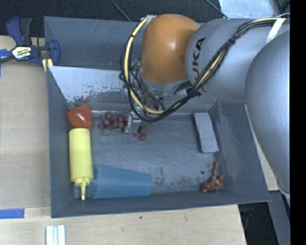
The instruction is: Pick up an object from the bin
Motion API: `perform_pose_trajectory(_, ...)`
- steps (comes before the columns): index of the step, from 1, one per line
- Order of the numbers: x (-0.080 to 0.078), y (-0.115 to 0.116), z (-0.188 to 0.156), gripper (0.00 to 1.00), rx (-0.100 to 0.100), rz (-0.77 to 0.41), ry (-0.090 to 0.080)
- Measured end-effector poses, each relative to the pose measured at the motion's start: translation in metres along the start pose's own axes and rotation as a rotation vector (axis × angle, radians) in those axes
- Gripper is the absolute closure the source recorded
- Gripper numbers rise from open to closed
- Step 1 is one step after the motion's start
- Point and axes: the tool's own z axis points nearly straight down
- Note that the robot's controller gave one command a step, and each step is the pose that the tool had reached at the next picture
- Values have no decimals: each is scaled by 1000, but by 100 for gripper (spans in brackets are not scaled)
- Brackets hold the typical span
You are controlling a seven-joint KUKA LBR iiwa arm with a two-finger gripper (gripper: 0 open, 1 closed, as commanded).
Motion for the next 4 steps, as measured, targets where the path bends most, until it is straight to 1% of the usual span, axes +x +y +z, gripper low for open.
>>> perform_pose_trajectory(1,-5,-22,96,0,3,82,21)
perform_pose_trajectory(2,-2,-15,94,0,1,160,6)
perform_pose_trajectory(3,-6,-22,95,100,3,89,17)
perform_pose_trajectory(4,-6,-22,95,100,3,89,17)
